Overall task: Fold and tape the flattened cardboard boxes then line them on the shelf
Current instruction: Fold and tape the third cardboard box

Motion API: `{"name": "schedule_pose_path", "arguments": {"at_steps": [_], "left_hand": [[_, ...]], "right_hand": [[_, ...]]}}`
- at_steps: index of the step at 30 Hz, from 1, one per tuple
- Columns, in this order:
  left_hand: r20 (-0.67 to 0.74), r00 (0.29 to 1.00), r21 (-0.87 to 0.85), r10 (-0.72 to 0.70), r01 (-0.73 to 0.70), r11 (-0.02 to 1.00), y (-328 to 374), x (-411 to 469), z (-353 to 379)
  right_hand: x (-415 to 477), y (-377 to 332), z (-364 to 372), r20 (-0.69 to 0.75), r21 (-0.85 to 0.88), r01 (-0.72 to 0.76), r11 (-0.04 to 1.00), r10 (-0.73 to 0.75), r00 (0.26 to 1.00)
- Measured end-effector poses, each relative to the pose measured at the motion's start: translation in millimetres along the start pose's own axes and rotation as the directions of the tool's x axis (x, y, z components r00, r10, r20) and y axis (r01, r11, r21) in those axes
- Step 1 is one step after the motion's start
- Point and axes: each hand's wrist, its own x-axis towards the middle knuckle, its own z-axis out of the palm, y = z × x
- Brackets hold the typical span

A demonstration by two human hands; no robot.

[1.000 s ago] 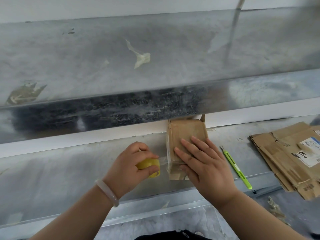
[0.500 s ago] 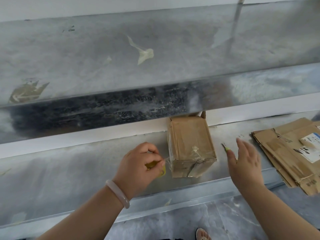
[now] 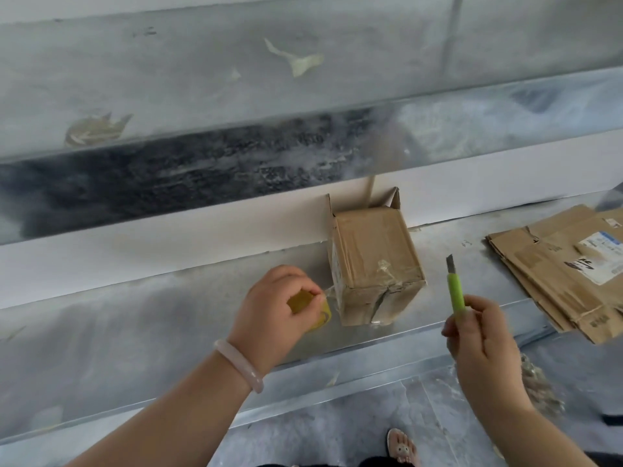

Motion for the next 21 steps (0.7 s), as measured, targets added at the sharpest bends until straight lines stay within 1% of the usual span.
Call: {"name": "schedule_pose_path", "arguments": {"at_steps": [1, 2, 4, 5, 6, 9, 14, 21], "left_hand": [[0.0, 1.0, 0.004, -0.009, 0.009, 1.0, -0.4, -0.1, -0.3], [0.001, 1.0, 0.004, -0.023, 0.023, 1.0, -0.8, -0.4, -0.7], [0.009, 0.998, -0.008, -0.055, 0.055, 0.998, -0.8, -0.7, -1.1], [0.014, 0.998, -0.014, -0.064, 0.065, 0.998, -0.4, -1.0, -1.3], [0.016, 0.998, -0.017, -0.066, 0.066, 0.998, 0.3, -1.3, -1.7], [0.006, 0.998, -0.022, -0.059, 0.059, 0.998, 4.0, -2.3, -4.3], [-0.017, 0.998, -0.011, -0.068, 0.067, 0.998, 7.7, -3.2, -4.8], [-0.052, 0.997, -0.049, -0.059, 0.056, 0.997, 11.9, -3.1, -3.2]], "right_hand": [[-16.3, -13.6, -0.8, 0.062, 0.023, 0.06, 0.998, -0.062, 0.996], [-29.9, -26.3, 0.1, 0.145, 0.002, 0.139, 0.99, -0.138, 0.98], [-44.3, -44.7, 5.8, 0.301, -0.093, 0.292, 0.952, -0.252, 0.92], [-46.7, -50.4, 10.8, 0.356, -0.124, 0.339, 0.933, -0.278, 0.892], [-47.6, -54.9, 15.9, 0.39, -0.14, 0.357, 0.923, -0.28, 0.877], [-50.2, -60.0, 28.7, 0.409, -0.207, 0.378, 0.902, -0.271, 0.871], [-56.7, -67.2, 33.9, 0.386, -0.216, 0.362, 0.907, -0.261, 0.885], [-59.5, -71.6, 40.3, 0.402, -0.259, 0.342, 0.903, -0.221, 0.888]]}}
